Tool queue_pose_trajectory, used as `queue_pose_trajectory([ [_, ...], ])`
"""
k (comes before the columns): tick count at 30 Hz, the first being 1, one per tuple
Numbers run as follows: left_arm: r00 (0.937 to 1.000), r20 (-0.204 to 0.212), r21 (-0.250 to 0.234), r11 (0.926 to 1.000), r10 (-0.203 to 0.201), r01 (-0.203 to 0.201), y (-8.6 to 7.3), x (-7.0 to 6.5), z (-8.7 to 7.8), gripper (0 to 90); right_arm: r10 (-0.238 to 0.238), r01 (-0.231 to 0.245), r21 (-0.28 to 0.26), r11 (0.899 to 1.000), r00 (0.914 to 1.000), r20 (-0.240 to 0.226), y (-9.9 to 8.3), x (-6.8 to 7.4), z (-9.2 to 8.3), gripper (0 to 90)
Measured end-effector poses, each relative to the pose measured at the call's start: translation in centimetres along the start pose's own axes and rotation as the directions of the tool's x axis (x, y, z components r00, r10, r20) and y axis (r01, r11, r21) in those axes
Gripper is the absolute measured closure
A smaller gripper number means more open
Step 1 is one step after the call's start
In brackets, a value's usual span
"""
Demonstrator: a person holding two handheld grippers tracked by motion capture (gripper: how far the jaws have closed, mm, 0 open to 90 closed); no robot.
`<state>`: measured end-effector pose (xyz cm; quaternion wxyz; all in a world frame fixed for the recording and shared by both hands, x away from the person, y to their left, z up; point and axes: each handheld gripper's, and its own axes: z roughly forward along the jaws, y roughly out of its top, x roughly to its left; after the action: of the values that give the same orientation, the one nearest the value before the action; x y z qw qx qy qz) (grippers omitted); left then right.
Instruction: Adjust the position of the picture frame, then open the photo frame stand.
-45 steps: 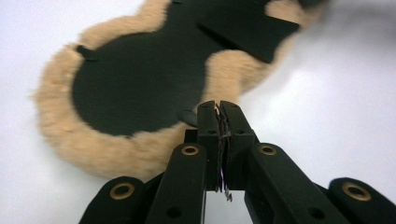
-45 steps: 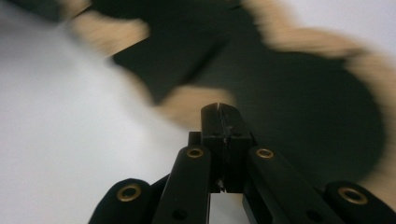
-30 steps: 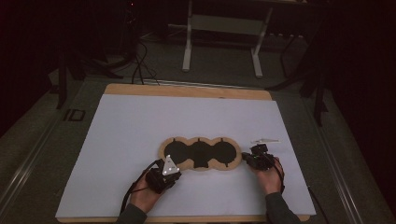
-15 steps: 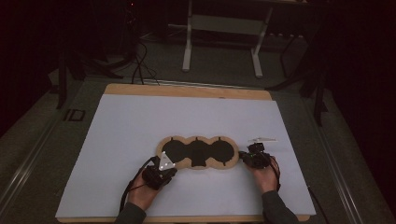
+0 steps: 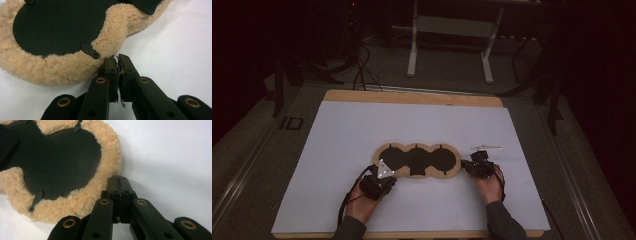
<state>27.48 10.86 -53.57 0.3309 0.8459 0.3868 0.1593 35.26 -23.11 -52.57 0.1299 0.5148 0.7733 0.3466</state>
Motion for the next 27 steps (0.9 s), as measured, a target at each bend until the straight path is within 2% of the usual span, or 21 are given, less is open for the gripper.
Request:
queue_pose_trajectory([
  [5, 0.9999, 0.014, -0.003, 1.0, 0.002, -0.001, 0.0, -0.1, 0.0, 84.2, -0.008, 0.008, -0.01, 1.0, 1.0, -0.005, -0.2, -0.2, 0.0, 87.1],
  [11, 0.9972, 0.056, -0.032, 0.9983, 0.051, -0.049, 0.2, -1.1, -0.2, 80.0, -0.012, 0.012, -0.02, 1.0, 0.9999, 0.008, -0.5, -0.7, -0.5, 74.9],
  [16, 0.9967, 0.071, -0.056, 0.9978, 0.039, -0.035, 0.2, -1.0, -0.5, 75.0, -0.021, 0.022, -0.027, 0.999, 0.9985, 0.05, -0.6, -0.9, -1.2, 71.1],
  [21, 0.9947, 0.099, -0.081, 0.9965, 0.028, -0.02, 0.2, -0.9, -0.8, 68.4, -0.024, 0.026, -0.031, 0.999, 0.998, 0.059, -0.6, -1.3, -1.7, 67.4],
  [24, 0.9946, 0.1, -0.093, 0.9955, 0.028, -0.018, 0.3, -1.0, -0.8, 63.0, -0.028, 0.031, -0.037, 0.999, 0.9971, 0.071, -0.5, -1.3, -2.1, 63.2],
  [27, 0.9947, 0.1, -0.111, 0.9937, 0.022, -0.011, 0.3, -1.1, -0.9, 58.6, -0.028, 0.031, -0.046, 0.998, 0.9977, 0.061, -0.4, -1.3, -2.3, 60.2],
])
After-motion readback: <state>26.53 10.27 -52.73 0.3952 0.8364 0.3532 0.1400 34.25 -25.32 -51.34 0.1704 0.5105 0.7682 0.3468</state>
